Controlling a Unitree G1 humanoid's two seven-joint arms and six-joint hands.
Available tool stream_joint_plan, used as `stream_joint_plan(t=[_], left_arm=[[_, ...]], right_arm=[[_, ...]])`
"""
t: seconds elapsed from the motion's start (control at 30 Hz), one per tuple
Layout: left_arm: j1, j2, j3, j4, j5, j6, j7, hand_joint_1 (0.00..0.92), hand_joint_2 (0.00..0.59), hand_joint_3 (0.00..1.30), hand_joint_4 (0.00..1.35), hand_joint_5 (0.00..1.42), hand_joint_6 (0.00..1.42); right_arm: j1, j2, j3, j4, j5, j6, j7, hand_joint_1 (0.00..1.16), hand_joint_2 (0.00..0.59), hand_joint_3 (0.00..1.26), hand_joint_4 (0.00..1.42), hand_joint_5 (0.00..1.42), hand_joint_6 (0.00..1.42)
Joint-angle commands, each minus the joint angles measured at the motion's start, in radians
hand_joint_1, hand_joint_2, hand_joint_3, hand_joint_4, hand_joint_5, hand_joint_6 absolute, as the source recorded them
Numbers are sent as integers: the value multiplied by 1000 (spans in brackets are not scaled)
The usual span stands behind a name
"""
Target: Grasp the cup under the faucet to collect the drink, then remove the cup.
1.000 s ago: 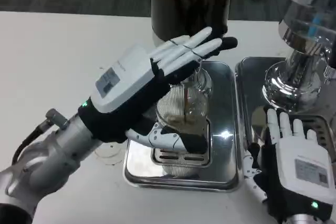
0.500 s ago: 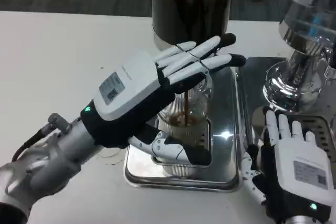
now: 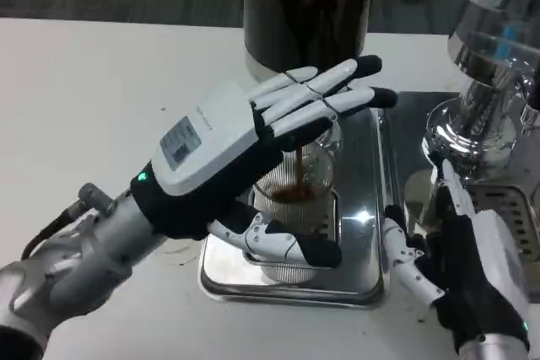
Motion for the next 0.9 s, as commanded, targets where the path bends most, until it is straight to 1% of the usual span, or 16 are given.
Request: stream_joint_plan(t=[0.03, 0.1, 0.13, 0.23, 0.27, 0.3, 0.37, 0.4, 0.5, 0.63, 0.9], left_arm=[[16, 17, -20, -5, 19, 1, -4, 0, 121, 185, 46, 265, 183], [16, 19, -22, -3, 19, 1, -4, 0, 121, 186, 46, 265, 183], [15, 19, -23, -3, 20, 1, -3, 0, 121, 186, 46, 265, 183], [13, 19, -22, 4, 16, 6, -2, 0, 124, 187, 46, 265, 183], [13, 20, -21, 5, 15, 7, -1, 0, 124, 187, 46, 265, 183], [11, 20, -21, 6, 16, 8, 0, 0, 125, 187, 46, 265, 183], [10, 20, -22, 7, 19, 10, 3, 0, 125, 187, 46, 265, 183], [9, 20, -23, 8, 22, 12, 5, 0, 127, 187, 46, 266, 183], [7, 19, -25, 10, 27, 16, 11, 0, 130, 187, 46, 267, 178], [3, 19, -27, 14, 27, 21, 16, 0, 131, 187, 46, 273, 176], [4, 24, -35, 12, 19, 24, 17, 0, 131, 188, 46, 279, 180]], right_arm=[[-17, -9, -17, 31, 81, -67, 23, 529, 387, 0, 0, 0, 34], [-25, -11, -21, 49, 115, -89, 32, 607, 350, 0, 0, 0, 59], [-29, -9, -25, 58, 136, -101, 37, 628, 330, 0, 0, 0, 61], [-57, -11, -33, 92, 192, -122, 66, 688, 280, 0, 0, 0, 24], [-67, -15, -33, 102, 200, -126, 74, 704, 281, 0, 0, 0, 8], [-74, -18, -33, 109, 204, -128, 78, 712, 267, 0, 0, 0, 4], [-91, -25, -27, 125, 207, -129, 90, 718, 258, 0, 0, 0, 0], [-98, -28, -25, 133, 209, -129, 95, 729, 240, 0, 0, 0, 0], [-117, -34, -18, 155, 204, -133, 100, 736, 222, 0, 0, 0, 0], [-138, -34, -12, 183, 209, -143, 105, 739, 218, 0, 0, 0, 0], [-165, -20, 2, 224, 208, -150, 96, 738, 214, 0, 0, 0, 0]])
